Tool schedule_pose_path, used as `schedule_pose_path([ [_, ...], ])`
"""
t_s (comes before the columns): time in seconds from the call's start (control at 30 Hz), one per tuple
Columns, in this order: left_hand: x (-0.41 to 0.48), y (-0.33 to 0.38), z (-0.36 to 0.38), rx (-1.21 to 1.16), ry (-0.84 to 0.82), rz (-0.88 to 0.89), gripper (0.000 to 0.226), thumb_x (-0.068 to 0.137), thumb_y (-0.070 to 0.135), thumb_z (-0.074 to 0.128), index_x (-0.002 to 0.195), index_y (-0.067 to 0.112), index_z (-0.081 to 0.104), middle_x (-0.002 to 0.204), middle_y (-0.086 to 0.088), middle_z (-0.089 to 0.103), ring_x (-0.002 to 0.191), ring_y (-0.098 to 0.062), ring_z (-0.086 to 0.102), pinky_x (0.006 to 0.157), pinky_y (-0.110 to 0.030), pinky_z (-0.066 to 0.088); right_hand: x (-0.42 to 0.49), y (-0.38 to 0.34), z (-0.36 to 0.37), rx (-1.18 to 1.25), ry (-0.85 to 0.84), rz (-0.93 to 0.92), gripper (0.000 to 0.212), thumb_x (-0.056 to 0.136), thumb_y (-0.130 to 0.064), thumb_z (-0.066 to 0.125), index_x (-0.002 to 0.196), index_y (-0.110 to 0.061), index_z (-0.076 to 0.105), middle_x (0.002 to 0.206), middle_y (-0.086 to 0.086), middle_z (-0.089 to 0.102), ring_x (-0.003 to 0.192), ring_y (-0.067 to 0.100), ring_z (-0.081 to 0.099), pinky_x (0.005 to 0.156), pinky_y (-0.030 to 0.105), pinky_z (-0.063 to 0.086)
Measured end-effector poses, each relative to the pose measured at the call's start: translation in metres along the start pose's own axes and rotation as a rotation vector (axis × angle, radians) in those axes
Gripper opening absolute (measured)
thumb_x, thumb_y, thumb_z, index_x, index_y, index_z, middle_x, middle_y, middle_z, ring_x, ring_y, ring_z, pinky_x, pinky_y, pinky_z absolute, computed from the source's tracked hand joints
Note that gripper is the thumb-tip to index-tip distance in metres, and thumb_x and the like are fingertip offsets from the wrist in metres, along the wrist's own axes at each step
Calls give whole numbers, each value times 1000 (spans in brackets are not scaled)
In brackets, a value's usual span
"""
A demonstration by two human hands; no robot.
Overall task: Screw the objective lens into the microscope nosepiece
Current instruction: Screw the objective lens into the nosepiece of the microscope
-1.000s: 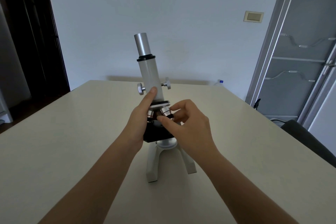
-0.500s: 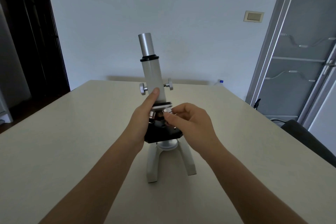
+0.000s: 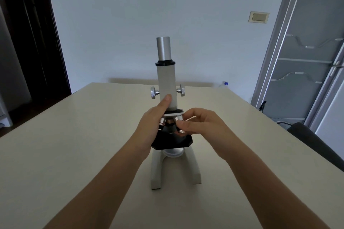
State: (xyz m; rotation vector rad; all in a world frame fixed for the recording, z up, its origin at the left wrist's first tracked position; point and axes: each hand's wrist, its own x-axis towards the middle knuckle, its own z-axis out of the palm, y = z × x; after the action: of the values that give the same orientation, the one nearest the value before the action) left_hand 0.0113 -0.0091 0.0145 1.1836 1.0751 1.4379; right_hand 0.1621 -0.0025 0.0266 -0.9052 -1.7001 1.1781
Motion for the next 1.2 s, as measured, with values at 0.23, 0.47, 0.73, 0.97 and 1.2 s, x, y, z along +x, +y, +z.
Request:
schedule_pose_path([
  [0.23, 2, -6, 4, 31, 21, 1, 66, 61, 67, 62, 95, 11, 72, 94, -9, 75, 89, -24, 70, 88, -38, 50, 4, 5, -5, -102, -12, 11, 10, 73, -14, 71, 67, -16, 63, 67, -3, 68, 67, 11, 64, 71, 27, 49],
  [0.47, 2, -10, 6, 38, 60, -4, 63, 65, 68, 59, 97, 15, 72, 96, -4, 75, 89, -19, 69, 87, -35, 51, 5, 8, -7, -91, -48, 41, 18, 63, -25, 68, 74, -13, 61, 72, 0, 66, 70, 13, 62, 77, 31, 48],
  [0.73, 2, -13, 12, 96, 39, 10, 62, 67, 71, 55, 96, 19, 71, 97, -2, 74, 91, -17, 69, 90, -37, 49, 5, 14, -14, -74, -127, 79, 44, 65, -22, 62, 101, 3, 59, 91, 5, 66, 84, 11, 62, 85, 28, 44],
  [0.97, 6, -10, 5, 171, 28, 47, 51, 72, 64, 55, 95, 21, 70, 94, 3, 74, 87, -11, 68, 80, -26, 49, 5, 13, -20, -116, -140, 85, 44, 66, -25, 65, 102, 0, 60, 94, 5, 68, 87, 12, 64, 88, 30, 47],
  [1.2, 11, -3, -8, 187, 95, 94, 53, 73, 63, 53, 96, 16, 65, 87, -5, 68, 86, -19, 65, 88, -39, 48, 4, 6, -28, -218, -120, 72, 40, 65, -40, 68, 100, -22, 62, 88, -3, 72, 85, 8, 66, 87, 33, 46],
])
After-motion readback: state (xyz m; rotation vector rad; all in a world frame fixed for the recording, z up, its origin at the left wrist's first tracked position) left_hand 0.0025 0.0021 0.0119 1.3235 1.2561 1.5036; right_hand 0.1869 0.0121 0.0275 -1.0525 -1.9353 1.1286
